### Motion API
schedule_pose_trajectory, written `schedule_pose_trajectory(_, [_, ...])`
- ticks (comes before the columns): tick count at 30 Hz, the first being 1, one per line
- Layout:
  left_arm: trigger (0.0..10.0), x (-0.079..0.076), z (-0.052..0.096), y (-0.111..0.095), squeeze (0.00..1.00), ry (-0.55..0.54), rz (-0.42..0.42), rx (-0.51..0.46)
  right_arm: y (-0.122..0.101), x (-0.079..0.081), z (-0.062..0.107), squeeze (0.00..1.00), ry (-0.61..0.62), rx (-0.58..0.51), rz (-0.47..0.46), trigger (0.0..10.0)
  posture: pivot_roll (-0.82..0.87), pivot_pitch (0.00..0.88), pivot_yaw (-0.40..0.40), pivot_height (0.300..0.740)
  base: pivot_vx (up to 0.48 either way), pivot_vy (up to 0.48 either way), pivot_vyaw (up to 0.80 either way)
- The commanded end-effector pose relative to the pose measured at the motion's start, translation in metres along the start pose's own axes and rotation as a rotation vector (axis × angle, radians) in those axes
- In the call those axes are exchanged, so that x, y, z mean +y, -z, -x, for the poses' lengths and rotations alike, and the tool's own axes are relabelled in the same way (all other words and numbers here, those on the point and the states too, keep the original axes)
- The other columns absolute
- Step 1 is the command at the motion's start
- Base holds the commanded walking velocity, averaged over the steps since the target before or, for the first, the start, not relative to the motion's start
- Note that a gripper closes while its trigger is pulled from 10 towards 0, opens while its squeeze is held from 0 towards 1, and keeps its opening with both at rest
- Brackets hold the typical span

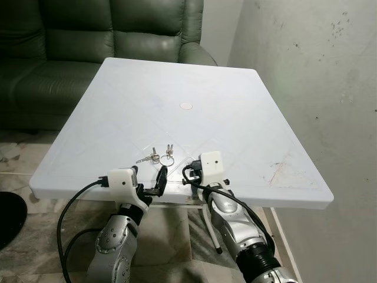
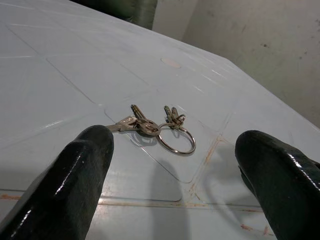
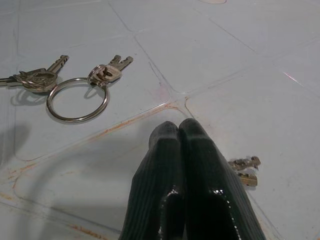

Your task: Hang keys on a hook

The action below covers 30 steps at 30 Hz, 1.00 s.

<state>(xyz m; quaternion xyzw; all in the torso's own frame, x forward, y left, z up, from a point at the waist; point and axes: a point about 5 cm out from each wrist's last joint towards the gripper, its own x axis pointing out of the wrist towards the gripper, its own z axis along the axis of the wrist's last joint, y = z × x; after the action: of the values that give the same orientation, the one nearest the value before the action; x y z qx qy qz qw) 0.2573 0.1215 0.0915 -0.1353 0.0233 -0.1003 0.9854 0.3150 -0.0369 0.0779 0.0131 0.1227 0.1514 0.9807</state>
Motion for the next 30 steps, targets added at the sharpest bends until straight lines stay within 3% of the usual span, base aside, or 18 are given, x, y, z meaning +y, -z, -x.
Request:
schedule_pose_trajectory(1, [10.0, -0.005, -0.003, -0.003, 0.00, 0.007, 0.004, -0.007, -0.006, 0.020, -0.002, 0.00, -0.038, -0.011, -0.048, 0.0, 0.07, 0.013, -0.107, 0.740, 0.000, 0.000, 0.00])
schedule_pose_trajectory(10, [10.0, -0.005, -0.003, -0.003, 0.00, 0.009, 0.001, -0.006, -0.015, 0.016, -0.003, 0.00, -0.029, -0.076, -0.086, 0.3, 0.07, 0.008, -0.105, 0.740, 0.000, 0.000, 0.00])
schedule_pose_trajectory(11, [10.0, -0.005, -0.004, -0.003, 0.00, 0.008, 0.000, -0.006, -0.022, 0.015, -0.002, 0.00, -0.056, -0.140, -0.107, 4.0, 0.07, 0.008, -0.105, 0.740, 0.000, 0.000, 0.00])
schedule_pose_trajectory(13, [10.0, -0.005, -0.005, -0.004, 0.00, 0.006, -0.001, -0.007, -0.035, 0.009, 0.003, 0.00, -0.097, -0.265, -0.149, 10.0, 0.07, 0.001, -0.103, 0.740, 0.000, 0.000, 0.00])
schedule_pose_trajectory(14, [10.0, -0.004, -0.006, -0.005, 0.00, 0.005, -0.002, -0.013, -0.048, 0.007, 0.009, 0.00, -0.161, -0.387, -0.124, 10.0, 0.07, 0.000, -0.103, 0.740, 0.000, 0.000, 0.00])
schedule_pose_trajectory(16, [10.0, -0.004, -0.008, -0.006, 0.00, 0.003, -0.001, -0.020, -0.057, 0.003, 0.012, 0.00, -0.181, -0.455, -0.096, 10.0, 0.07, 0.000, -0.103, 0.740, 0.000, 0.000, 0.00])
schedule_pose_trajectory(17, [10.0, -0.003, -0.010, -0.009, 0.00, 0.002, -0.002, -0.031, -0.065, -0.005, 0.013, 0.00, -0.176, -0.486, -0.127, 10.0, 0.07, 0.000, -0.103, 0.740, 0.000, 0.000, 0.00])
schedule_pose_trajectory(20, [10.0, -0.002, -0.013, -0.012, 0.00, -0.001, 0.001, -0.046, -0.076, -0.015, 0.015, 0.00, -0.184, -0.536, -0.138, 10.0, 0.07, 0.000, -0.103, 0.740, 0.000, 0.000, 0.00])
schedule_pose_trajectory(23, [10.0, 0.003, -0.022, -0.028, 0.00, 0.007, -0.020, -0.106, -0.094, -0.046, 0.019, 0.00, -0.111, -0.621, -0.116, 10.0, 0.07, 0.000, -0.102, 0.740, 0.000, 0.000, 0.00])
schedule_pose_trajectory(27, [10.0, 0.007, -0.025, -0.037, 0.00, 0.012, -0.026, -0.134, -0.099, -0.057, 0.023, 0.00, -0.102, -0.657, -0.110, 10.0, 0.07, 0.000, -0.100, 0.740, 0.000, 0.000, 0.00])
schedule_pose_trajectory(30, [10.0, 0.019, -0.033, -0.054, 0.00, 0.009, -0.063, -0.173, -0.102, -0.083, 0.031, 0.00, -0.027, -0.676, -0.085, 10.0, 0.06, 0.000, -0.095, 0.740, 0.000, 0.000, 0.00])
